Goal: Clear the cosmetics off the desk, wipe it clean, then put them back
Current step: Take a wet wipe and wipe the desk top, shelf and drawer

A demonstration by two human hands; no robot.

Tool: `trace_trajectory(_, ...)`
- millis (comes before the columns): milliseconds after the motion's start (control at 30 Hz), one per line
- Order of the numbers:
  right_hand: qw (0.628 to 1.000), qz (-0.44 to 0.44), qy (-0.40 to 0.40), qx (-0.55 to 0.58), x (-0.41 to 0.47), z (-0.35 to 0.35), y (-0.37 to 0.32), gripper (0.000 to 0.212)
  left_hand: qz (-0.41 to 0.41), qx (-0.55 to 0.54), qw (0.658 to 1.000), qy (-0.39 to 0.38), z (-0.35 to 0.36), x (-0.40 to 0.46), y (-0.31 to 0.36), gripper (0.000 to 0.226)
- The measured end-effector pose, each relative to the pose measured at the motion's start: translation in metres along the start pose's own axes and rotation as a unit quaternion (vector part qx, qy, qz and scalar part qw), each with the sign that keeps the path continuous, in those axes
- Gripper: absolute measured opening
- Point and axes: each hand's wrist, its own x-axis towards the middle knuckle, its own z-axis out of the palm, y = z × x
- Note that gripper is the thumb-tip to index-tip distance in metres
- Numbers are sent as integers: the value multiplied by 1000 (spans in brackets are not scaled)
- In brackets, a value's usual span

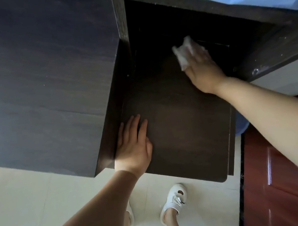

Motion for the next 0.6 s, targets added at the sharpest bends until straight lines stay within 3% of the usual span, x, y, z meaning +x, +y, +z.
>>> trace_trajectory(33,998,57,21,-4,-5,6,-1,56,2,-1,1000,-1,0,0,0,45)
trace_trajectory(67,997,60,40,-24,-16,18,-9,57,4,-3,1000,-2,1,0,0,46)
trace_trajectory(133,996,-60,43,-46,-54,39,-39,58,4,-3,1000,-3,0,0,0,46)
trace_trajectory(233,961,-260,-76,-51,-120,48,-71,61,9,-14,1000,5,-2,0,-2,46)
trace_trajectory(333,937,-322,-125,-45,-119,23,-58,58,12,-36,999,14,-3,-2,-3,45)
trace_trajectory(400,967,-241,-74,-31,-85,11,-42,51,11,-52,998,19,-4,-6,-4,44)
trace_trajectory(467,1000,-24,12,13,-55,10,-27,52,12,-71,997,23,-7,-14,-4,42)
trace_trajectory(533,977,184,79,74,-58,26,-44,54,12,-92,996,16,-11,-35,-4,40)
trace_trajectory(567,970,213,99,71,-70,43,-63,55,8,-104,995,8,-14,-50,-4,40)
trace_trajectory(600,974,184,112,69,-86,58,-87,54,1,-118,993,1,-17,-65,-5,39)
